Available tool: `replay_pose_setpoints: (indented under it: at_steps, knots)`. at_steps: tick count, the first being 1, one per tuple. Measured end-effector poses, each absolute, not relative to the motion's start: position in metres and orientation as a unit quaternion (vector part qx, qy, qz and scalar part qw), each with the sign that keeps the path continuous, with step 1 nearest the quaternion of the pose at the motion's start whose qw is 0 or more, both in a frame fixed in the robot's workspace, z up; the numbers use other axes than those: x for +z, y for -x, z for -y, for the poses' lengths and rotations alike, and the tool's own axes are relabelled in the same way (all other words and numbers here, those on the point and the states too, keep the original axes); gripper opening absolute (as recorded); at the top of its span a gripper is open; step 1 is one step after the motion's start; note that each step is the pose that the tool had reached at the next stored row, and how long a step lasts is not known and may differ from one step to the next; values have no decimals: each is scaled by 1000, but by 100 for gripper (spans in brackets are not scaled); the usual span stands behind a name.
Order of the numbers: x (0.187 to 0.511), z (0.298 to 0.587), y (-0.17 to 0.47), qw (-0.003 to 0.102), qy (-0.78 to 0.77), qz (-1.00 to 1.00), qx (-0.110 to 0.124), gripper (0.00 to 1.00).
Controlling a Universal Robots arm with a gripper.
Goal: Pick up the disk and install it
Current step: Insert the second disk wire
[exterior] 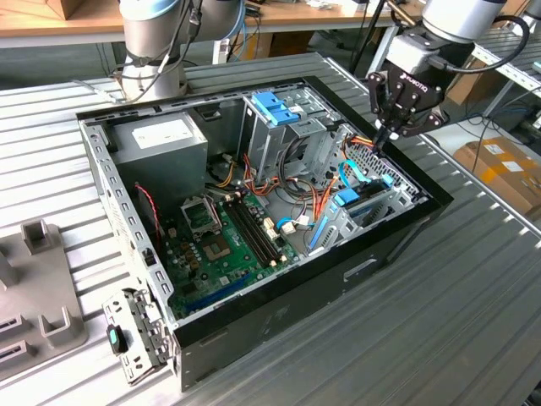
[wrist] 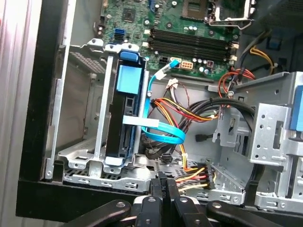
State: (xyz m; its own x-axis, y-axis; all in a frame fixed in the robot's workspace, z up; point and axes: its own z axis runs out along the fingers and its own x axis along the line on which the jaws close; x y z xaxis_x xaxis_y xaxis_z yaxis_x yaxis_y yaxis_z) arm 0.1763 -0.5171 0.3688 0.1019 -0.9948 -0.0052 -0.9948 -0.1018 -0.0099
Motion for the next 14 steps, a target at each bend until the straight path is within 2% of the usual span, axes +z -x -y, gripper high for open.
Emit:
replay_pose_setpoints:
  at_steps: [14]
  knots:
    - [368, 517, -176, 5, 685, -728, -2, 16]
